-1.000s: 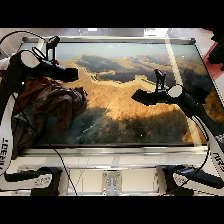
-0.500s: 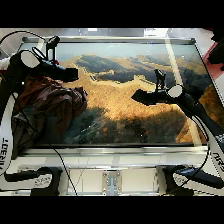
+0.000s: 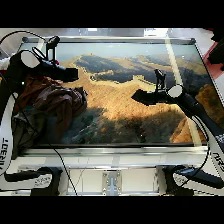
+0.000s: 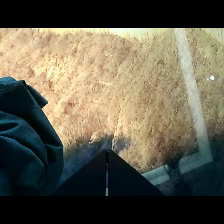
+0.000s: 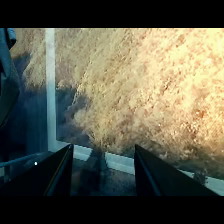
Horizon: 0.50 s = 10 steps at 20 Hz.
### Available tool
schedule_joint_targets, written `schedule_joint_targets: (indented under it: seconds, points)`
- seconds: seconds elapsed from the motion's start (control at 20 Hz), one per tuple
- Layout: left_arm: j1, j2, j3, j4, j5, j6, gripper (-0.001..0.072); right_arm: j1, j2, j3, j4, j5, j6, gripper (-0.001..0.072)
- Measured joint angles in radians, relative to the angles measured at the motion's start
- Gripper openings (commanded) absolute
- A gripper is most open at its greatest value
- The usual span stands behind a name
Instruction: Fold the shirts.
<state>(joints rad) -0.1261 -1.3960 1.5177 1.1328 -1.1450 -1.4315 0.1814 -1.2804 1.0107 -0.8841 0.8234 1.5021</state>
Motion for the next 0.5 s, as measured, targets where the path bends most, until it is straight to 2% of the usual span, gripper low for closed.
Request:
schedule_joint_targets:
  seconds: [0.5]
  points:
    - [0.000,0.000,0.000,0.000,0.000,0.000,0.0014,0.000,0.000,0.000,0.004,-0.006,0.000,0.0441]
